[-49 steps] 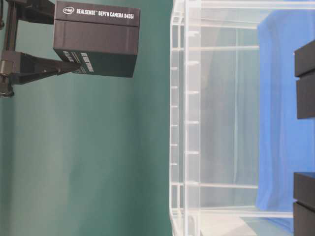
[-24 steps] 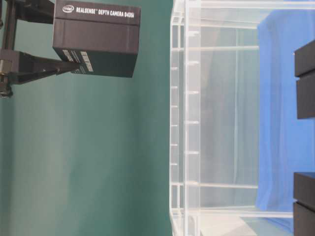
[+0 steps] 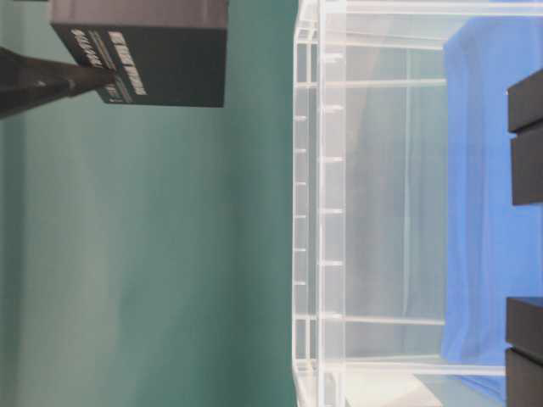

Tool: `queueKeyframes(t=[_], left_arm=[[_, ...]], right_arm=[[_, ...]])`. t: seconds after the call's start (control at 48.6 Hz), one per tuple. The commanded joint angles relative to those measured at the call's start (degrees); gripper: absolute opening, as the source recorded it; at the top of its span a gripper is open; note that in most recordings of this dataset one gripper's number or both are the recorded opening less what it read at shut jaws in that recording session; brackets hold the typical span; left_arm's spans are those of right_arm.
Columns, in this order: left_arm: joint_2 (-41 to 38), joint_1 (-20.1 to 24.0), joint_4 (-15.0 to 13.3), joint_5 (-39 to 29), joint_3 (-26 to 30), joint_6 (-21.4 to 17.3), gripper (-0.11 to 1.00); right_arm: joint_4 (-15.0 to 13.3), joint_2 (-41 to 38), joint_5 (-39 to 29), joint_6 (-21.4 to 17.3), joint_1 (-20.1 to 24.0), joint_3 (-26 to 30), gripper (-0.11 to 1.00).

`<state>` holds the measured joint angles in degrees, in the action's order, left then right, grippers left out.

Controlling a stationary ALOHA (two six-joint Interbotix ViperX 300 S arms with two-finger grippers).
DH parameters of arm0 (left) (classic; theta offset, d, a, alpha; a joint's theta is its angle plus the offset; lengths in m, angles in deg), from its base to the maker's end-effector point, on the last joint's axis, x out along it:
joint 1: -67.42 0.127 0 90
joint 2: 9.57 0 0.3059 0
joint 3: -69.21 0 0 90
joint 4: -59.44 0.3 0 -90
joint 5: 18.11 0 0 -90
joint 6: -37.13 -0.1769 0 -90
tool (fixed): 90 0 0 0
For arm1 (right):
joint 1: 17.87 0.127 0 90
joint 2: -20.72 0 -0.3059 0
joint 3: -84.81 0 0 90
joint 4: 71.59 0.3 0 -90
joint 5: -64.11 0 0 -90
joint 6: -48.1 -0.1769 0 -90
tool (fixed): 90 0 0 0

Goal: Take the box out of the case with the right arm.
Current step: 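Carry the box forward and lower it onto the cloth right of the others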

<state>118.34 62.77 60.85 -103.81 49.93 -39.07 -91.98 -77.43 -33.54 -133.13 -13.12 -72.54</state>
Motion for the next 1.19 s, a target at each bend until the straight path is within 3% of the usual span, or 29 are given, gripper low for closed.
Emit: queueKeyframes(t=[0.0, 0.206, 0.453, 0.741, 1.173], left_arm=[[-0.35, -0.09, 0.18, 0.18, 0.62, 0.00, 0.02], [-0.44, -0.09, 0.18, 0.18, 0.62, 0.09, 0.02], [-0.44, -0.09, 0.18, 0.18, 0.62, 0.09, 0.02], [-0.35, -0.09, 0.18, 0.18, 0.62, 0.09, 0.02], [-0.35, -0.09, 0.18, 0.18, 0.62, 0.18, 0.02]], right_arm=[[-0.26, 1.85, -0.18, -0.97, 1.67, 1.67, 0.65], [-0.26, 1.76, -0.26, -4.75, 6.77, 1.67, 0.65], [-0.18, 1.32, -0.97, -13.01, 14.77, 1.67, 0.65], [2.37, 0.09, -2.20, -20.92, 21.71, 2.46, 0.65], [2.81, -2.90, -1.76, -21.80, 21.88, 0.35, 0.65]])
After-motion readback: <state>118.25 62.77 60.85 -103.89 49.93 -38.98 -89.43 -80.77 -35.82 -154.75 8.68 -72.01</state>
